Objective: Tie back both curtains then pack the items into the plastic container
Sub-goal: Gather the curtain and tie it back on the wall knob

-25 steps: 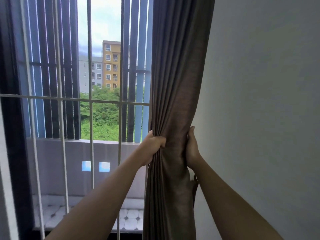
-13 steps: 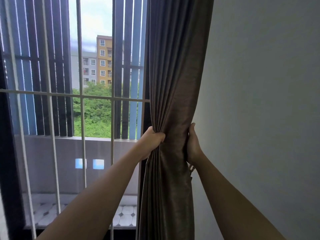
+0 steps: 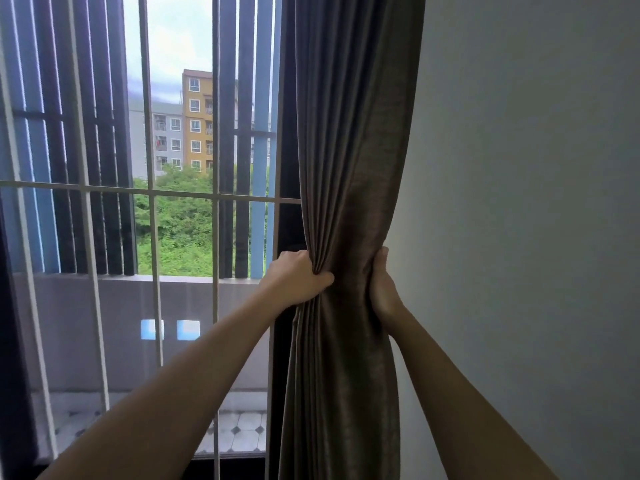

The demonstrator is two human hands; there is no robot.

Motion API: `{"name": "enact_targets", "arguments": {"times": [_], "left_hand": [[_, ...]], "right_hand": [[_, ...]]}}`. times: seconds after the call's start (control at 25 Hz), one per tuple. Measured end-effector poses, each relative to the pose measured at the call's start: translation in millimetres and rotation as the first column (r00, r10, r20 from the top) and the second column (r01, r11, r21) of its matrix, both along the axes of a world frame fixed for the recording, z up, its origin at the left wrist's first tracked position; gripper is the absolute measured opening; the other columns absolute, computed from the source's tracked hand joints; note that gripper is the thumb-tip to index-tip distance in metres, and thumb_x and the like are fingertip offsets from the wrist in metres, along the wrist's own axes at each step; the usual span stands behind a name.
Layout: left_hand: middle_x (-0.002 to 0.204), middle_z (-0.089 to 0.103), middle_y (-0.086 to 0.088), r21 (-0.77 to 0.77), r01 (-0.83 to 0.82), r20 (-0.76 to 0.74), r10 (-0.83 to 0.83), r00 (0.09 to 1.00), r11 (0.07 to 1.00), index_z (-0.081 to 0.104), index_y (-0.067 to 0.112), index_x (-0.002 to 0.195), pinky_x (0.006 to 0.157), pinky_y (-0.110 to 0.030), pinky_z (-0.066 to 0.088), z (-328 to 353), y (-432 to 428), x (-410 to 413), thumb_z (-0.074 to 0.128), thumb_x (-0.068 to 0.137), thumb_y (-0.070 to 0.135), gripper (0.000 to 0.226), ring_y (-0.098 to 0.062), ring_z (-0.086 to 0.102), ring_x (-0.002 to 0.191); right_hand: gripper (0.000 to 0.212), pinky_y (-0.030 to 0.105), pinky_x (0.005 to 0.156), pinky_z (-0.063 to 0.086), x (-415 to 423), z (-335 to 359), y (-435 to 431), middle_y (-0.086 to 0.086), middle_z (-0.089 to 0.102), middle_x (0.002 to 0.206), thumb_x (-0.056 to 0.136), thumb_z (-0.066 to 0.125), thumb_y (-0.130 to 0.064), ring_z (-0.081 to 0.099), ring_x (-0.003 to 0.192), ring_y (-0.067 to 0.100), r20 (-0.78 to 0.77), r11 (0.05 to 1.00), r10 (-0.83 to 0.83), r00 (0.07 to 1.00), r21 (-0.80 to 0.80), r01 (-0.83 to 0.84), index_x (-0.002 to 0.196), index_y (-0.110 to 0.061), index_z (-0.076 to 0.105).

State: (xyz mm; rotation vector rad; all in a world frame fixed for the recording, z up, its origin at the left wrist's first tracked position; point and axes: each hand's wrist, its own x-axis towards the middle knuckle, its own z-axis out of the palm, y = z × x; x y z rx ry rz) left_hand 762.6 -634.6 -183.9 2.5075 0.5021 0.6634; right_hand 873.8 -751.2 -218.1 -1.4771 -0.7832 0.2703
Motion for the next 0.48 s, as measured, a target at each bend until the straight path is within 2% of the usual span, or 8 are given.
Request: {"name": "enact_targets", "arguments": {"times": [0.12,0.16,0.28,0.4,0.44,0.48], "left_hand": [[0.098,0.063,-0.014,-0.366,0.100,0.024,-0.098,0.995,0.925,0.059,0.003,0.097,0.057,-0.027,0.059,14,-8,-10,0.075,0.076,0.018,0.030,-0.026,0.069,0.081],[0.100,0.064,-0.015,-0.399,0.097,0.035,-0.091,0.995,0.912,0.060,0.002,0.097,0.059,-0.029,0.060,16,-10,-11,0.078,0.074,0.015,0.032,-0.028,0.070,0.081],[0.098,0.061,-0.015,-0.375,0.017,0.056,0.004,0.998,0.927,0.056,0.004,0.091,0.066,-0.037,0.061,16,-13,0,0.079,0.072,0.013,0.031,-0.029,0.069,0.074],[0.093,0.062,-0.014,-0.283,-0.062,-0.007,0.062,0.998,0.957,0.053,0.008,0.085,0.068,-0.039,0.061,25,-20,11,0.075,0.075,0.011,0.024,-0.029,0.071,0.070],[0.091,0.062,-0.014,-0.243,-0.082,-0.035,0.076,0.996,0.966,0.053,0.008,0.084,0.069,-0.038,0.061,28,-23,13,0.073,0.076,0.010,0.022,-0.029,0.071,0.070],[0.087,0.063,-0.014,-0.205,-0.100,-0.057,0.090,0.994,0.974,0.053,0.008,0.083,0.069,-0.037,0.060,32,-26,14,0.071,0.077,0.010,0.019,-0.029,0.072,0.070]], "right_hand": [[0.067,0.039,0.113,0.030,6,1,-18,0.005,0.045,0.142,0.095,0.007,-0.055,0.044,0.129,0.024,-0.034,0.998,-0.007,0.999,0.060,0.009,0.141,-0.017,0.037],[0.066,0.038,0.113,0.030,7,4,-23,0.006,0.043,0.143,0.096,0.007,-0.054,0.043,0.130,0.023,-0.030,0.998,-0.004,1.000,0.058,0.006,0.142,-0.017,0.035],[0.063,0.029,0.106,0.034,1,4,-26,0.004,0.047,0.138,0.097,0.006,-0.050,0.048,0.120,0.014,-0.002,0.998,0.038,0.999,0.040,-0.038,0.141,-0.016,0.036],[0.054,0.018,0.089,0.046,-11,4,-19,0.000,0.060,0.117,0.100,0.008,-0.043,0.058,0.102,0.006,0.003,0.990,0.130,0.991,0.057,-0.130,0.123,-0.022,0.051],[0.048,0.017,0.086,0.048,-12,4,-16,0.001,0.061,0.112,0.101,0.010,-0.039,0.059,0.101,0.008,-0.012,0.991,0.123,0.992,0.045,-0.123,0.117,-0.023,0.053],[0.045,0.020,0.090,0.048,-17,5,-14,0.005,0.060,0.115,0.102,0.013,-0.035,0.058,0.106,0.014,-0.019,0.994,0.101,0.995,0.038,-0.100,0.118,-0.020,0.052]]}}
